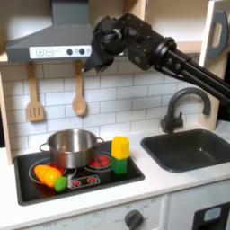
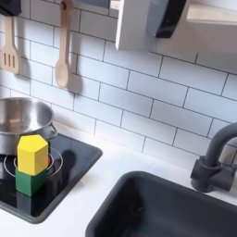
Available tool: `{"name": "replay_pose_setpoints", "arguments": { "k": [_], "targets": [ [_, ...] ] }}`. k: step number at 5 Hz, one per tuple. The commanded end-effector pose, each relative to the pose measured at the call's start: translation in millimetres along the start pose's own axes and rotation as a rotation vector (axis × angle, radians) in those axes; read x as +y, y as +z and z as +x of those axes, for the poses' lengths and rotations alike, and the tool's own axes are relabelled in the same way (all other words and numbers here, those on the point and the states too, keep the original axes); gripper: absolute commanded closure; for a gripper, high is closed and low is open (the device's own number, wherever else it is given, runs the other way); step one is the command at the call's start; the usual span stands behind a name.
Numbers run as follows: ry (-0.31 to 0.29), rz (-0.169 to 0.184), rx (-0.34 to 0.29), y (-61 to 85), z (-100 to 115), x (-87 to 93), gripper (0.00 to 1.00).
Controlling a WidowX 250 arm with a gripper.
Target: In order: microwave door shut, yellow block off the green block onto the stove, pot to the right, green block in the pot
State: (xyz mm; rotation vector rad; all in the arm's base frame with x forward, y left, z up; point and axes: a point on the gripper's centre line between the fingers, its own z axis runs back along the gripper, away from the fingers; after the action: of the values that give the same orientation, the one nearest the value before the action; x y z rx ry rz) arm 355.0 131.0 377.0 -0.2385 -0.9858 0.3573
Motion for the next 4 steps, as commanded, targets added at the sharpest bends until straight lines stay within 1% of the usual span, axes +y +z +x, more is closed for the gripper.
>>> {"name": "replay_pose_setpoints", "arguments": {
  "k": [1,2,3,4],
  "targets": [
    [0.020,0.005,-0.005,-12.3,11,5.6,1.00],
    [0.036,0.014,-0.004,-15.6,15,8.8,1.00],
    [0.042,0.011,-0.006,-14.5,17,9.1,1.00],
    [0.044,0.001,-0.023,-9.8,23,5.3,1.00]
  ]
}}
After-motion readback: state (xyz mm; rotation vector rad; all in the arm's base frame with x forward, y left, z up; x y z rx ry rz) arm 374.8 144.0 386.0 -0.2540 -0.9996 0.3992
